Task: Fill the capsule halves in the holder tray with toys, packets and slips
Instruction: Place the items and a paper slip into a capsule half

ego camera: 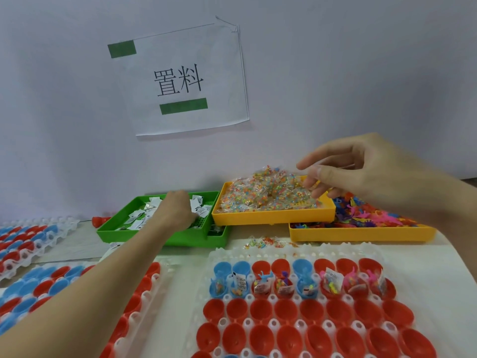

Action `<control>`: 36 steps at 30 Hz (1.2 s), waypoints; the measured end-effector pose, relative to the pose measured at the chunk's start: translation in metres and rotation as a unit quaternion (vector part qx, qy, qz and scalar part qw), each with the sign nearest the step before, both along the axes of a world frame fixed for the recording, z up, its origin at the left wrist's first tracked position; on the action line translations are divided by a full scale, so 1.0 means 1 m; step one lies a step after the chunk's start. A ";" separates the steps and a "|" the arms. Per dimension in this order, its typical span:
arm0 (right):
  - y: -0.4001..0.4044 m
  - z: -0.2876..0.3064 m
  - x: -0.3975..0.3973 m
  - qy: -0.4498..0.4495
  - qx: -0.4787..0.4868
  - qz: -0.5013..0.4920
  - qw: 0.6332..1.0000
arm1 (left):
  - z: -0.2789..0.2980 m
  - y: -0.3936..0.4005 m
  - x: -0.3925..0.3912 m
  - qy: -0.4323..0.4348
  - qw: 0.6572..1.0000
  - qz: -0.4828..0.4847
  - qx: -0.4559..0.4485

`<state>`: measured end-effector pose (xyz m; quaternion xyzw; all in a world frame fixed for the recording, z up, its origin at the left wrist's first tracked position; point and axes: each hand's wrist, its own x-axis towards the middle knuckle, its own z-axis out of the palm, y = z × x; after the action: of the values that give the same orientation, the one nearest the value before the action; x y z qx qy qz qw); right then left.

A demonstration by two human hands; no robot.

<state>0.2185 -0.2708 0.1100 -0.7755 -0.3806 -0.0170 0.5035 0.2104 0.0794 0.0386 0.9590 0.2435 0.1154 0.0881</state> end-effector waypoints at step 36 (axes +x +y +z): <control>0.010 0.003 -0.006 -0.031 -0.051 0.054 0.997 | 0.044 -0.069 -0.096 0.080 0.934 -0.287 -0.199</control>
<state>0.2123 -0.2612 0.1133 -0.7774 -0.4378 0.0058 0.4515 0.1149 0.0107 0.0821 0.9569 -0.0176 -0.0431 0.2866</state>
